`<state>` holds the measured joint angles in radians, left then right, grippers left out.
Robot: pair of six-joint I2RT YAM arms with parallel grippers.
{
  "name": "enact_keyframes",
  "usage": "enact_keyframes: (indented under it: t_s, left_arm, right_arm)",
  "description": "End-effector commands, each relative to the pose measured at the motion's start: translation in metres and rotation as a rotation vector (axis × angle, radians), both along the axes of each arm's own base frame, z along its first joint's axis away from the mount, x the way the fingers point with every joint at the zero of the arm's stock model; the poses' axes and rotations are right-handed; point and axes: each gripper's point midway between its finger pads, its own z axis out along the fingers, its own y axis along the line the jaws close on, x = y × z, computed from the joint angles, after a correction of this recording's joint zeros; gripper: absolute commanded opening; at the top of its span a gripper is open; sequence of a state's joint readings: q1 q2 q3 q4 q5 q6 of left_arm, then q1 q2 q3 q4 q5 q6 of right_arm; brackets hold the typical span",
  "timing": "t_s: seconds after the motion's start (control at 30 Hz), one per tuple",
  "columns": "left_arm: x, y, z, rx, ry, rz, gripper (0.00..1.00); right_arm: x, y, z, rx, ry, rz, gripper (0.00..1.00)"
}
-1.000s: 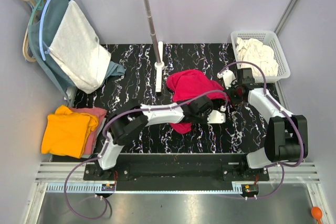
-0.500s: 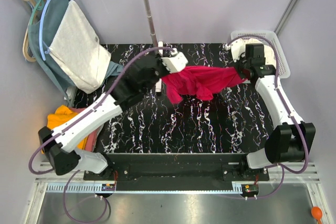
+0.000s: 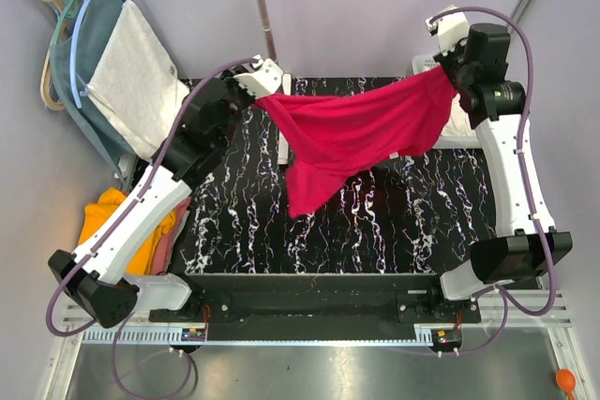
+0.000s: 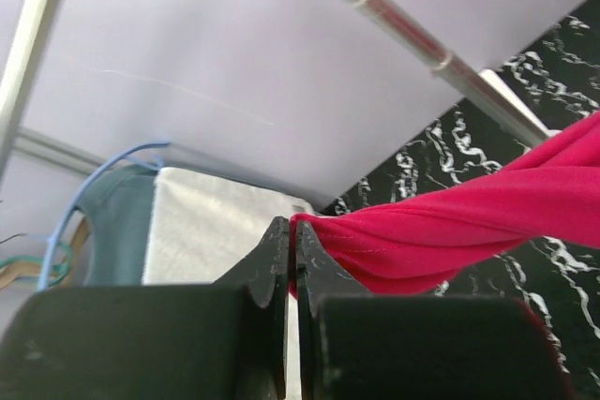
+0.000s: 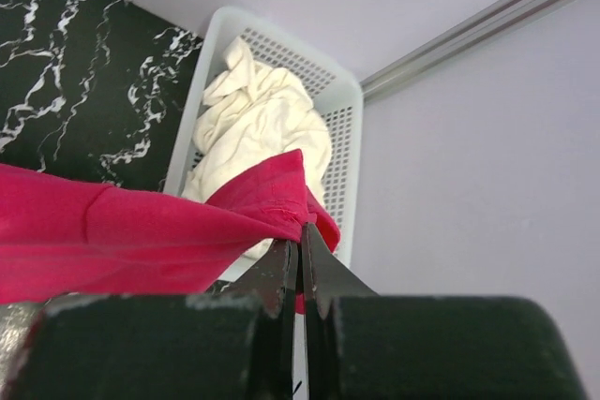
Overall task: Fold and stack the t-shirts
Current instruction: Flatten the tshirt out
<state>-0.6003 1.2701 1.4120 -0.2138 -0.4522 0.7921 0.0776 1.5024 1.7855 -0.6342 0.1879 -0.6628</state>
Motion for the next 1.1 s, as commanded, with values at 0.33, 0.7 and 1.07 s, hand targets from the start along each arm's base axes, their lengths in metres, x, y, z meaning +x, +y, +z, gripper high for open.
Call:
enact_keyframes:
  t_s: [0.33, 0.7, 1.07]
  left_arm:
    - [-0.044, 0.038, 0.072, -0.053, -0.160, 0.015, 0.00]
    - [-0.121, 0.074, 0.134, -0.170, -0.272, -0.060, 0.00]
    - [-0.142, 0.064, 0.133, -0.278, -0.217, -0.183, 0.00]
  right_arm:
    - [-0.021, -0.001, 0.045, 0.005, -0.058, 0.016, 0.00]
    - [-0.120, 0.014, 0.094, 0.070, -0.175, 0.128, 0.00]
    - [-0.158, 0.020, 0.109, 0.136, -0.241, 0.154, 0.00]
